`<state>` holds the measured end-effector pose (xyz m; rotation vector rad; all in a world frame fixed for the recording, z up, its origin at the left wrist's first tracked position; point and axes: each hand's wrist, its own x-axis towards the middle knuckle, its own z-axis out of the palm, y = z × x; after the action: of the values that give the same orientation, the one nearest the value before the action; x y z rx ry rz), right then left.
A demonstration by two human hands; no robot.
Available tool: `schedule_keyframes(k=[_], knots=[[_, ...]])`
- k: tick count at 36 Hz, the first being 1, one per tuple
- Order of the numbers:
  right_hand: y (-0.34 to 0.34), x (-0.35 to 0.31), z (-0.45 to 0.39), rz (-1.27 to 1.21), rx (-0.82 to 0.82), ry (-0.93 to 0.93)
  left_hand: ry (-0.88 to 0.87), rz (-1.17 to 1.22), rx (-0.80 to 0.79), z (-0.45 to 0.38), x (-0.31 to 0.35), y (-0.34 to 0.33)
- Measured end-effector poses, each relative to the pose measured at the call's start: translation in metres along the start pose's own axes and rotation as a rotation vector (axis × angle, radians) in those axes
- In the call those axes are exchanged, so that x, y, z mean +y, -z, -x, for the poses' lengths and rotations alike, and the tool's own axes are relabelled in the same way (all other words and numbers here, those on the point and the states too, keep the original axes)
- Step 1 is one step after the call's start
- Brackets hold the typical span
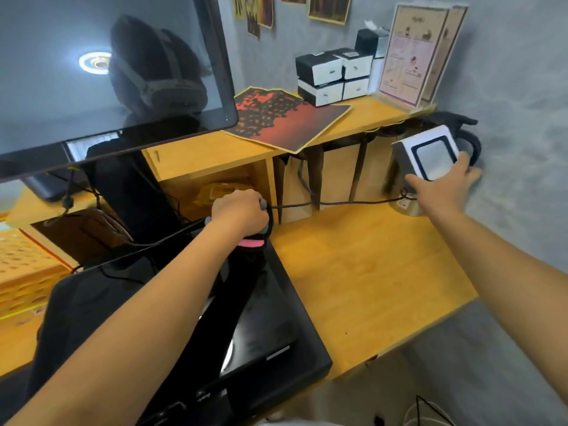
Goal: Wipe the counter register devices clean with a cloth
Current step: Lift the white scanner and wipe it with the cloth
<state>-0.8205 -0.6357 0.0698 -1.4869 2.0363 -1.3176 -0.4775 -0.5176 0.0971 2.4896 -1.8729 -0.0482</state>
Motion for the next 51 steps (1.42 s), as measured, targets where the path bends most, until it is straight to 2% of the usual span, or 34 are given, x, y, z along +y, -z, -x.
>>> schedule_keyframes(k=[4,8,11,16,21,27,31,39,46,48,51], knots=[[0.01,0.002,-0.017,0.091,0.042,0.073,0.003,-0.026,-0.074,-0.001,0.008,-0.001],[0.014,-0.003,-0.027,0.124,0.037,0.047,-0.016,-0.098,-0.107,0.001,0.014,-0.006],[0.006,-0.021,-0.023,0.105,0.001,0.045,-0.052,-0.081,-0.064,0.004,0.019,-0.008],[-0.024,-0.068,0.001,-0.007,-0.097,0.189,-0.147,0.069,0.02,0.008,0.017,-0.009],[-0.061,-0.123,0.032,-0.107,-0.234,0.311,-0.161,0.221,0.109,0.011,0.001,-0.008],[-0.105,-0.186,0.069,-0.108,-0.421,0.284,-0.084,0.459,0.151,0.025,-0.027,-0.002],[-0.131,-0.223,0.094,-0.083,-0.617,0.205,0.041,0.62,0.156,0.038,-0.053,0.006],[-0.158,-0.26,0.115,-0.107,-0.627,0.26,0.238,1.032,0.209,0.061,-0.091,0.015],[-0.184,-0.273,0.119,-0.299,-0.628,0.243,0.325,1.242,0.25,0.081,-0.106,0.017],[-0.192,-0.275,0.119,-0.33,-0.685,0.169,0.329,1.27,0.248,0.086,-0.108,0.018],[-0.199,-0.28,0.119,-0.368,-0.866,0.034,0.326,1.273,0.253,0.092,-0.111,0.019]])
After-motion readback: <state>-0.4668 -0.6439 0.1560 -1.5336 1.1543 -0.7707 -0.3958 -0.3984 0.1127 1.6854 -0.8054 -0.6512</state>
